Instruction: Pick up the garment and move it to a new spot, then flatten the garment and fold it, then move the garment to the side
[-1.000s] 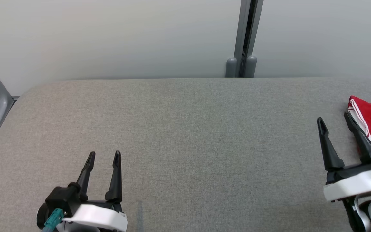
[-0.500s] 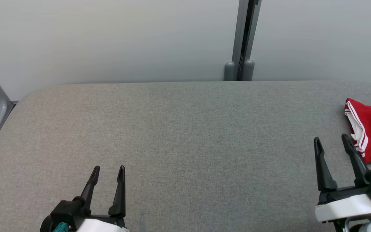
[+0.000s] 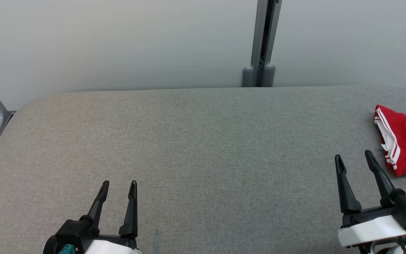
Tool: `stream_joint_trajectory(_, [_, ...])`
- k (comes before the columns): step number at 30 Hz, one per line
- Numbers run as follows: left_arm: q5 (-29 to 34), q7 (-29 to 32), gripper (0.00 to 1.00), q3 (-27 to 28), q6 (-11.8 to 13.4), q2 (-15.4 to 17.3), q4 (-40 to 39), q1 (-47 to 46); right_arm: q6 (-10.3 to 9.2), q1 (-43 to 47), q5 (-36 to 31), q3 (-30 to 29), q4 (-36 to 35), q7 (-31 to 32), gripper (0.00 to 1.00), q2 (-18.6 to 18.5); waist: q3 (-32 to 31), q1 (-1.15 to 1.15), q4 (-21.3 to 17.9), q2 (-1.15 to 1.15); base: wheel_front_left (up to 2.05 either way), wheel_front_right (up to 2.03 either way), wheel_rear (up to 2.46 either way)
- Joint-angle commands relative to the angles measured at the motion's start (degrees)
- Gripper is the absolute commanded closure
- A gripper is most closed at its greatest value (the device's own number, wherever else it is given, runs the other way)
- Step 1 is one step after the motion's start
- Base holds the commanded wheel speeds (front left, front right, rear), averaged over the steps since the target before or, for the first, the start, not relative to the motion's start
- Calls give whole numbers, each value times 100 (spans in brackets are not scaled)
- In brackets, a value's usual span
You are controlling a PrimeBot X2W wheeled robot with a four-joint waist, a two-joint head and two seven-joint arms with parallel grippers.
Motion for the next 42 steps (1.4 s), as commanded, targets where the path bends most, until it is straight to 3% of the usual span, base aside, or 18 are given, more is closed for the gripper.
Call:
stream_joint_trajectory(1, [42,-6,0,15,-21,21,-24,11,-3,15,-26,-4,-9,-25,0,-10,4,0,3,0,0,0,0])
stream_joint_trajectory(19, [113,-6,0,33,80,22,-148,41,-3,-26,-59,64,91,-25,0,2,17,0,15,0,0,0,0])
stream_joint_trajectory(42, [-149,-6,0,71,-37,22,-225,44,-3,-10,-40,78,114,-26,0,11,35,0,52,0,0,0,0])
